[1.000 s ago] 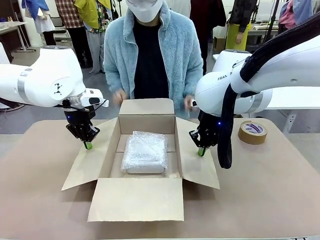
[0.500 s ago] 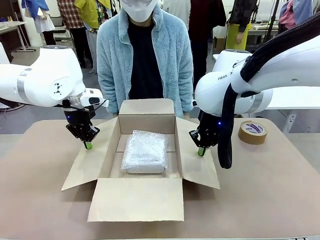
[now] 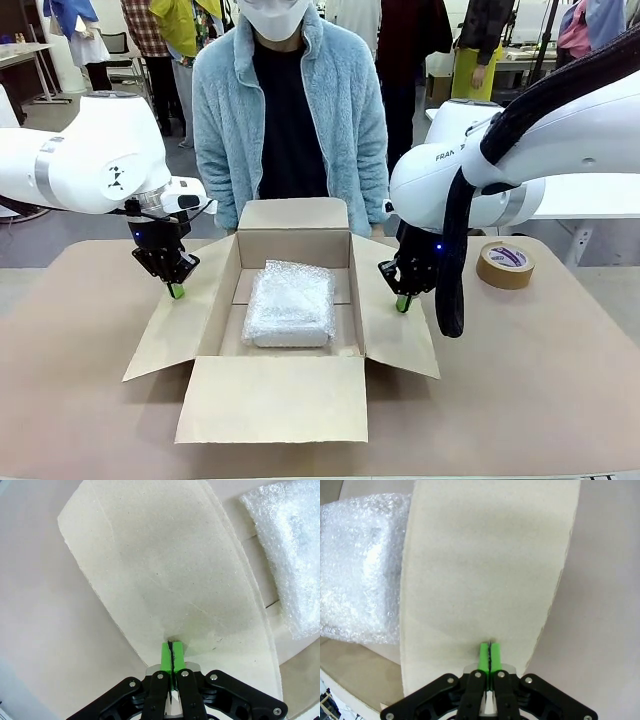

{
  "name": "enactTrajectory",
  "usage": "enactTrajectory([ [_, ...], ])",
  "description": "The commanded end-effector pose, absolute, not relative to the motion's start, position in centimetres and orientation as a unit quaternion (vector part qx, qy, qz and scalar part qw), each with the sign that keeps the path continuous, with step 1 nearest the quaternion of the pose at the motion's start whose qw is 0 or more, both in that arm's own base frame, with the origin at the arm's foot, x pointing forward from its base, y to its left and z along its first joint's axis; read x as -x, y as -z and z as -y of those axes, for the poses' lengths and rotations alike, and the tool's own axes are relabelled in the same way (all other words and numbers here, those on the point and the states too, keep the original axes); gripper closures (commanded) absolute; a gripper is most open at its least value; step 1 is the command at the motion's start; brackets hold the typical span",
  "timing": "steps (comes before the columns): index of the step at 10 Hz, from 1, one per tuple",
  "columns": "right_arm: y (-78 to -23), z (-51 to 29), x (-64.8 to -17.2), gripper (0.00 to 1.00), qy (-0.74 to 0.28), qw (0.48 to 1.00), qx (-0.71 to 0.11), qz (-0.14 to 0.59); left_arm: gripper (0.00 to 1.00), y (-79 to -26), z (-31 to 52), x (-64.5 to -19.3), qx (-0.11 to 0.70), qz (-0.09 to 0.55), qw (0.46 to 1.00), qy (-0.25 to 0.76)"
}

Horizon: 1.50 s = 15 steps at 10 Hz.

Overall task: Wrap the clocks to prevent damage.
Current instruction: Once the human has placed the objects inside and stepped back, release both hands from the side flaps of the Package Box.

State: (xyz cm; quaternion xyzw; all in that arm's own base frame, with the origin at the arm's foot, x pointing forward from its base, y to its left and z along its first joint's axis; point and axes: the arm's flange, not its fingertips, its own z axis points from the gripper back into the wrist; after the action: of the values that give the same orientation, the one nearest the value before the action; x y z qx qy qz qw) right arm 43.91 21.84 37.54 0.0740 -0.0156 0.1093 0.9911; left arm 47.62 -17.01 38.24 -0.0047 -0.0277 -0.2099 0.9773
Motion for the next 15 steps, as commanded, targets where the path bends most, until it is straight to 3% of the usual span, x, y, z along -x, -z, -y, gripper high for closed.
enactTrajectory([
  [1, -37.5, -21.8, -43.9, 0.99, -0.109, 0.991, -0.074, 0.016, 1.0, -38.2, 17.0, -47.6, 0.005, 0.028, 0.977, 0.21],
  [4, -46.5, -18.4, -39.9, 0.99, -0.142, 0.988, -0.005, 0.06, 1.0, -47.2, 12.2, -44.9, -0.007, 0.033, 0.938, 0.346],
  [8, -52.1, -13.3, -36.0, 0.99, -0.144, 0.988, 0.02, 0.047, 1.0, -51.1, 7.0, -41.1, -0.006, 0.054, 0.916, 0.397],
  [9, -52.0, -12.7, -36.0, 0.99, -0.116, 0.992, 0.015, 0.051, 1.0, -50.6, 6.8, -39.7, -0.022, 0.077, 0.916, 0.393],
  [10, -51.0, -13.6, -36.5, 0.99, 0.014, 0.993, 0.075, 0.096, 1.0, -50.3, 8.7, -40.3, -0.104, 0.143, 0.939, 0.296],
  [11, -53.5, -13.2, -35.6, 0.99, -0.131, 0.99, 0.01, 0.051, 1.0, -52.2, 6.7, -41.1, -0.007, 0.056, 0.919, 0.389],
  [13, -52.9, -12.7, -36.0, 0.99, -0.08, 0.994, 0.025, 0.067, 1.0, -51.8, 7.2, -40.6, -0.032, 0.094, 0.926, 0.363],
  [14, -52.2, -12.4, -36.5, 0.99, -0.246, 0.966, -0.072, 0.021, 1.0, -51.4, 6.9, -41.6, 0.042, 0.06, 0.893, 0.445],
  [15, -51.8, -10.6, -37.1, 0.99, -0.312, 0.942, -0.12, 0.022, 1.0, -51.7, 5.0, -43.0, 0.141, 0.038, 0.845, 0.515],
])
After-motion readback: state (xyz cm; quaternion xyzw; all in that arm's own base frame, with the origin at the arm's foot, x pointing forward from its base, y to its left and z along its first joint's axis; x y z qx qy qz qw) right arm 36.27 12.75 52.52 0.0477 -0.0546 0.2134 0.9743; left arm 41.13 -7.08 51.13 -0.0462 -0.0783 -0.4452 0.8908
